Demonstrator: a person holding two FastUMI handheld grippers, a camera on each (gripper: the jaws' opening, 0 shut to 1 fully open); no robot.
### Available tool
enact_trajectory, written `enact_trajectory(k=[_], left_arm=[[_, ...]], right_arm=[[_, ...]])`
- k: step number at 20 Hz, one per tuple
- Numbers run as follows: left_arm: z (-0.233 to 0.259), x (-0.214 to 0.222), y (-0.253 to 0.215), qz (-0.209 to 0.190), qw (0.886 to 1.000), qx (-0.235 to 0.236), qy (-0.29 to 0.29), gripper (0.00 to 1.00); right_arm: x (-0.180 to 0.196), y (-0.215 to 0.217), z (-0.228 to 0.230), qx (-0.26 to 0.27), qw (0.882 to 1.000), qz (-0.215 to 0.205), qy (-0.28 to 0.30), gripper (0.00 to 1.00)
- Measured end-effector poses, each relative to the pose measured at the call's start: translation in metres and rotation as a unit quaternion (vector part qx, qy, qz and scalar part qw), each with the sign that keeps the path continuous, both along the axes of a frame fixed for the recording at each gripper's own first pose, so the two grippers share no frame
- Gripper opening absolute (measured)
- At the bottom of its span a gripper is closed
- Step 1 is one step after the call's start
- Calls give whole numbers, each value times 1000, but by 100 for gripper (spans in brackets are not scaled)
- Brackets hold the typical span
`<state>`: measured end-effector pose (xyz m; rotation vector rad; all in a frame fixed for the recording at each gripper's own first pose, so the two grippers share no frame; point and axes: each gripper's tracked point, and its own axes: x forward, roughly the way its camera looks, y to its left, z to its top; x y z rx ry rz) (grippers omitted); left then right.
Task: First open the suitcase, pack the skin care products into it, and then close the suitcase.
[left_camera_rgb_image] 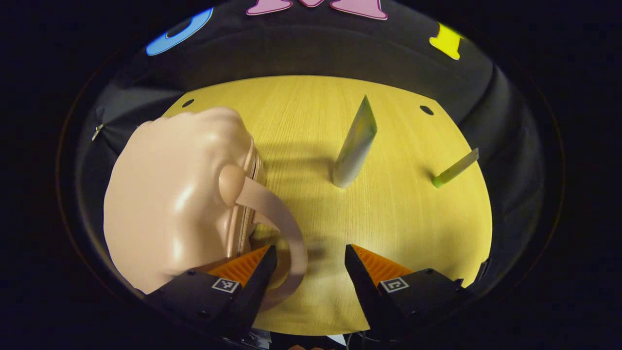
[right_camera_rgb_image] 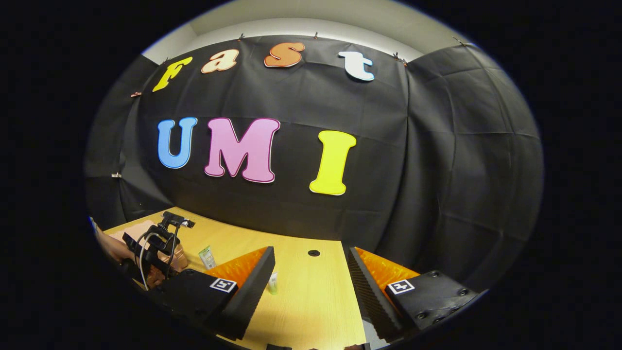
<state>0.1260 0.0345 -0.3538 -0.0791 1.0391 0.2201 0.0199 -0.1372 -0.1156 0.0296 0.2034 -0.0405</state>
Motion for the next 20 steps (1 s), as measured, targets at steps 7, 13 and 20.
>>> enact_trajectory(k=[7,13,20], left_arm=[[55,8,13,-89,991,100,-29,16],[191,-8,66,-51,990,45,-120,13],[286,-67,260,-15,976,139,-169,12]], right_arm=[[15,6,-18,11,999,30,11,96],[44,58,13,21,998,65,-14,96],[58,156,44,40,996,72,-34,96]])
